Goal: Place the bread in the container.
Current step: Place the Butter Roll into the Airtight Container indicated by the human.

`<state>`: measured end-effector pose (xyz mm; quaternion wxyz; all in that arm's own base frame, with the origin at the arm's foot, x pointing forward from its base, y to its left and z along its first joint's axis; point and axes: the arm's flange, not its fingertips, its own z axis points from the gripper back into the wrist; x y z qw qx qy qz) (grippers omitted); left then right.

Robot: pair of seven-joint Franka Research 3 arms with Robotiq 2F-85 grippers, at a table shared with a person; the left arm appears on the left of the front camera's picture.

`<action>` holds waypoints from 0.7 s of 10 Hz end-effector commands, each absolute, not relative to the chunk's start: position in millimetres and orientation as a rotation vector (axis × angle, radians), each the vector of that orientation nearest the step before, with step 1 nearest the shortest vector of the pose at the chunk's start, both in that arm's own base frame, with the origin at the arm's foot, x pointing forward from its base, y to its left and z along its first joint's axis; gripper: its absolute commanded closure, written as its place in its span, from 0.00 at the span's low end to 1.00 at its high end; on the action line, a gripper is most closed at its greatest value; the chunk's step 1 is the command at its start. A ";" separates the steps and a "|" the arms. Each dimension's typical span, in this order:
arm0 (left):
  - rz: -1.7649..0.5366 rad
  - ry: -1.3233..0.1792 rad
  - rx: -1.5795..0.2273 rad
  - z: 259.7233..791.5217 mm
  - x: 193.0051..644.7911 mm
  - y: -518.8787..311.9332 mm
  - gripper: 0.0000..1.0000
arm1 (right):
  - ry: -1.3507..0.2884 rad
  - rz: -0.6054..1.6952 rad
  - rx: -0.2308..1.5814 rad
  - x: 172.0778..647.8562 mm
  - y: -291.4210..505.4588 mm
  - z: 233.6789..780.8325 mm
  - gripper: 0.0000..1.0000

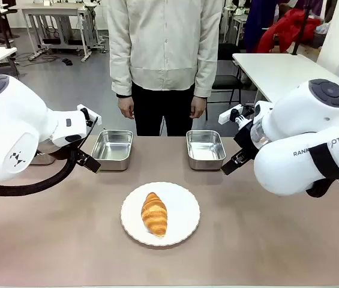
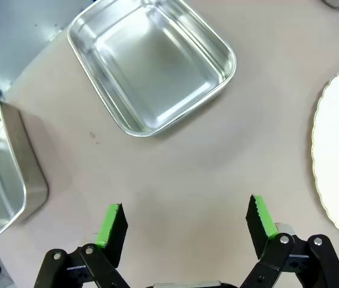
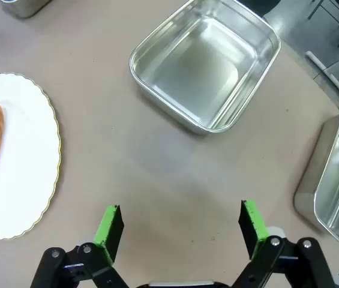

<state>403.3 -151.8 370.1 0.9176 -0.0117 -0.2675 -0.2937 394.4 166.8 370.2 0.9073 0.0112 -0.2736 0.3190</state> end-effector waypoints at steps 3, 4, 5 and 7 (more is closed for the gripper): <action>-0.604 -0.550 -0.024 370.1 403.3 -151.8 0.00 | -0.565 0.659 0.023 394.5 166.8 370.3 0.00; -0.604 -0.550 -0.024 370.1 403.3 -151.8 0.00 | -0.565 0.659 0.023 394.5 166.8 370.3 0.00; -0.604 -0.550 -0.024 370.1 403.3 -151.8 0.00 | -0.565 0.659 0.023 394.5 166.8 370.3 0.00; -0.604 -0.550 -0.024 370.1 403.3 -151.8 0.00 | -0.565 0.659 0.023 394.5 166.8 370.3 0.00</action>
